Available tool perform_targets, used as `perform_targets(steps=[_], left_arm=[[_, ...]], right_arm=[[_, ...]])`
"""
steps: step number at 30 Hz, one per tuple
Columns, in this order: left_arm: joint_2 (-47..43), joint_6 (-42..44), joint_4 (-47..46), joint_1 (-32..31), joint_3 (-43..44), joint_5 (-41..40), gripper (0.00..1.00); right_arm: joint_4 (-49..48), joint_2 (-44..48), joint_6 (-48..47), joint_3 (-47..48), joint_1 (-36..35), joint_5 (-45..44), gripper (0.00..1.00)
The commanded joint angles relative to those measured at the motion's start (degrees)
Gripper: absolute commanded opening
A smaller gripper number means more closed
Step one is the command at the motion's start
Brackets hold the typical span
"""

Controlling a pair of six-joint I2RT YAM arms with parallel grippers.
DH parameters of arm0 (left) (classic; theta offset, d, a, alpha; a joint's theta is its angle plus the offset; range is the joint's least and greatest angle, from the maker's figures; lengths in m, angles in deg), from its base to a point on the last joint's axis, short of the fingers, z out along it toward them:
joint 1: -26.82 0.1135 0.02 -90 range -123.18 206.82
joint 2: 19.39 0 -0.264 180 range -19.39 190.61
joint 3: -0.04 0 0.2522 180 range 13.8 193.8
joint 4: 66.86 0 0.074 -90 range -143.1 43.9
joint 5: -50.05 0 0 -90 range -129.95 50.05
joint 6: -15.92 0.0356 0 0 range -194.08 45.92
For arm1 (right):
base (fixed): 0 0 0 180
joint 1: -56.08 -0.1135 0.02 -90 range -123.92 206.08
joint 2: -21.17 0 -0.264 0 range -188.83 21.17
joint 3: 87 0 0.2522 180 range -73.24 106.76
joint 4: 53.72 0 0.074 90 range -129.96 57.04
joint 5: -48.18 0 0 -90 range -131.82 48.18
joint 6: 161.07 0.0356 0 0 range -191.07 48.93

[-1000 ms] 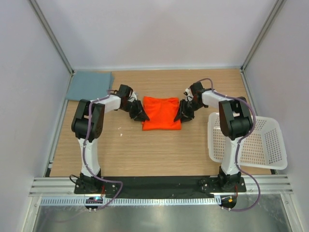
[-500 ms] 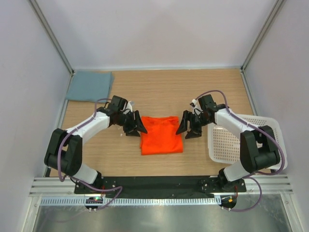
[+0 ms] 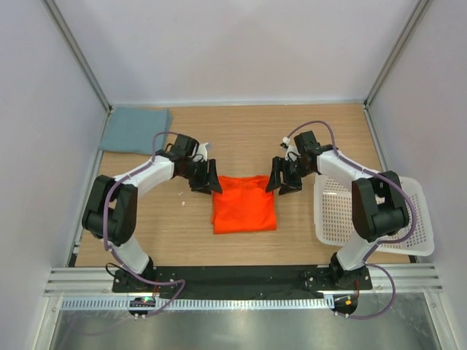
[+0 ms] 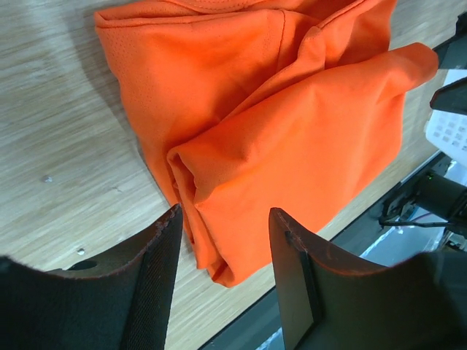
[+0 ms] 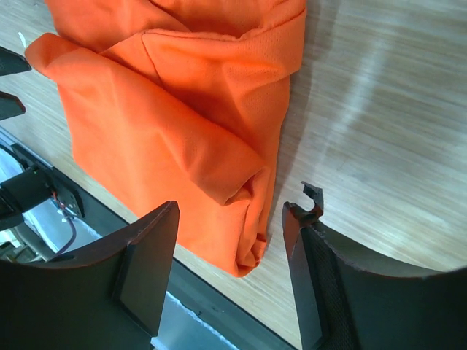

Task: Fold and stack the t-shirts
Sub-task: Fold the tshirt

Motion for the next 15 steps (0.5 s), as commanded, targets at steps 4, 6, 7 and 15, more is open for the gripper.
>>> perform_targets(steps=[4, 6, 7, 15], left_arm=[[0.2, 6.2, -1.6, 0.2, 0.8, -0.8, 0.52], [0.8, 6.8, -2.2, 0.2, 0.7, -0.7, 0.52], [1.1, 7.0, -2.5, 0.2, 0.6, -0.3, 0.52], [4.5, 8.4, -4.7, 0.2, 0.6, 1.3, 0.52]], right_arm=[[-1.8, -2.2, -3.2, 2.8, 0.2, -0.9, 0.67], [-2.6, -2.7, -3.0, 2.8, 0.2, -0.5, 0.68], [-2.8, -3.2, -3.0, 2.8, 0.2, -0.4, 0.68], [-7.3, -4.7, -1.0, 2.8, 0.1, 1.6, 0.63]])
